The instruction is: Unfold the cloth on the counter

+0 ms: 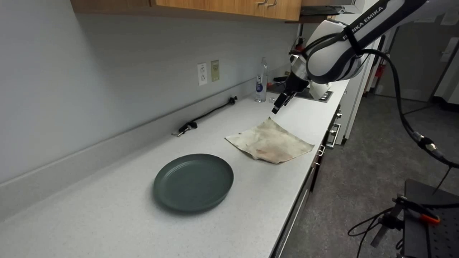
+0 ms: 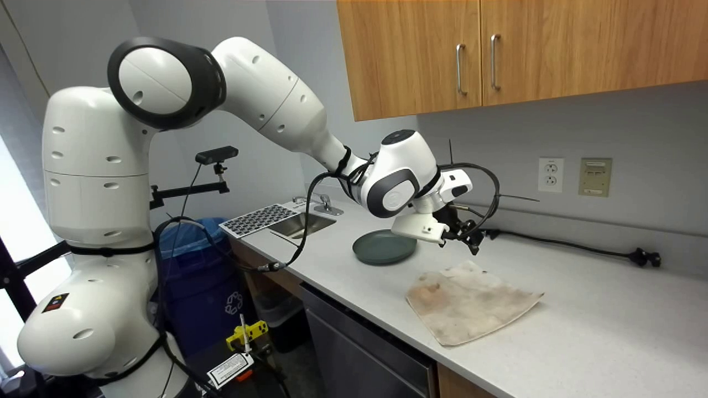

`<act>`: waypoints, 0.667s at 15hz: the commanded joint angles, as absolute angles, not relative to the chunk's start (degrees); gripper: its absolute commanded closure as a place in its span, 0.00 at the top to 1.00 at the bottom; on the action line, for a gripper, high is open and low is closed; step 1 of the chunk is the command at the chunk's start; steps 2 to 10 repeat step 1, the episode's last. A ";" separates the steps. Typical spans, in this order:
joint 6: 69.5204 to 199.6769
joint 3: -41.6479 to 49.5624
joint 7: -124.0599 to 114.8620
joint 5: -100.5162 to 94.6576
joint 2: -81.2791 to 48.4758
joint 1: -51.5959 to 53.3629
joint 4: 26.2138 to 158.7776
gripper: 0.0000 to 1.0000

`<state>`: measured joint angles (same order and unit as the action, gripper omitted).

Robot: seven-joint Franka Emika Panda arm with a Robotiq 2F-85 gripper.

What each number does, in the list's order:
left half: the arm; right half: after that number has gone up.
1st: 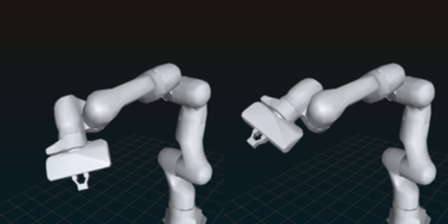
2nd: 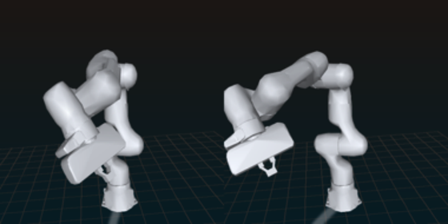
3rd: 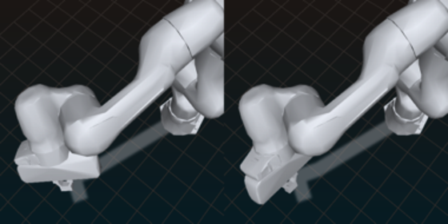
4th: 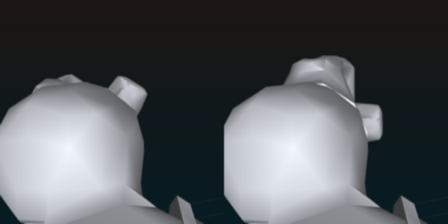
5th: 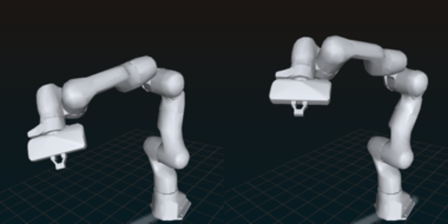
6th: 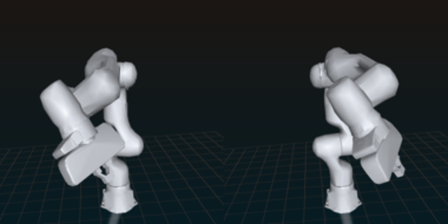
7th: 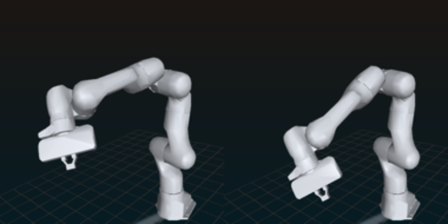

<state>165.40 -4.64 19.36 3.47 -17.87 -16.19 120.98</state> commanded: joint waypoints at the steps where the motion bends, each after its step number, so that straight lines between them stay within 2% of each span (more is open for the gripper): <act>1: 165.36 -3.74 19.57 3.97 -17.84 -15.21 120.97 1.00; 10: 165.36 -3.74 19.57 3.97 -17.84 -15.21 120.97 1.00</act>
